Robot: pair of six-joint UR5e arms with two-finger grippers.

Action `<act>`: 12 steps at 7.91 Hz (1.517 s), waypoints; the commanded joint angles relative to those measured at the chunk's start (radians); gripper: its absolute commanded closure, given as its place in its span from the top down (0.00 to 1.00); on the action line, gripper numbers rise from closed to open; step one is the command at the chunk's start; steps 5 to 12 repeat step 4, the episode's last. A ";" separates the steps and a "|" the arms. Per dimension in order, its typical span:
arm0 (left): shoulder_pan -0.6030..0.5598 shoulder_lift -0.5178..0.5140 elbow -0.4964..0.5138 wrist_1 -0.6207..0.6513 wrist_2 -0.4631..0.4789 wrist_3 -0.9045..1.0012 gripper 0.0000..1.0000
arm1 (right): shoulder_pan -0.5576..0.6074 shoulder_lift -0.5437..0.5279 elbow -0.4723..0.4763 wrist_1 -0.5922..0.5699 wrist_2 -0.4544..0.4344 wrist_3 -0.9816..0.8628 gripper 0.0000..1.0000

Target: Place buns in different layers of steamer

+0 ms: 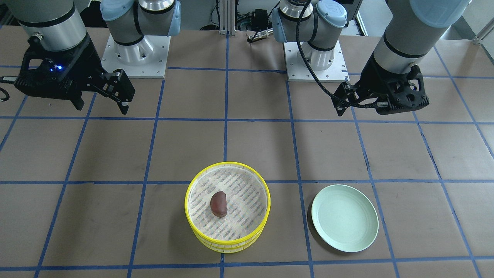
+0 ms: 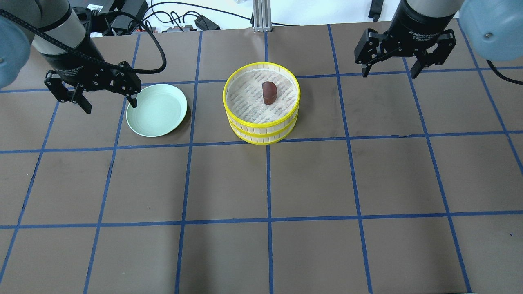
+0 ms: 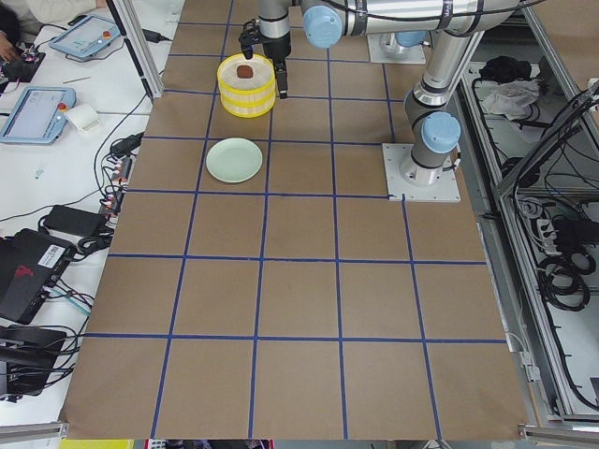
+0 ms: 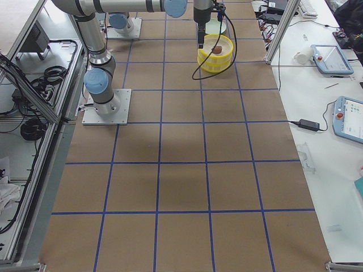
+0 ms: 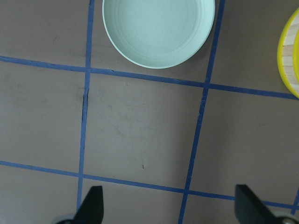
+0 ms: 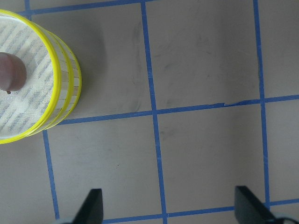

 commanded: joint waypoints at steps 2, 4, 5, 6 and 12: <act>-0.002 0.009 -0.004 0.002 -0.034 0.002 1.00 | 0.000 0.000 0.000 -0.006 0.000 0.000 1.00; -0.002 0.010 -0.004 -0.002 -0.031 0.002 1.00 | 0.000 0.000 0.000 -0.007 0.002 0.000 1.00; -0.002 0.010 -0.004 -0.002 -0.031 0.002 1.00 | 0.000 0.000 0.000 -0.007 0.002 0.000 1.00; -0.002 0.010 -0.004 -0.002 -0.031 0.002 1.00 | 0.000 0.000 0.000 -0.007 0.002 0.000 1.00; -0.002 0.010 -0.004 -0.002 -0.031 0.002 1.00 | 0.000 0.000 0.000 -0.007 0.002 0.000 1.00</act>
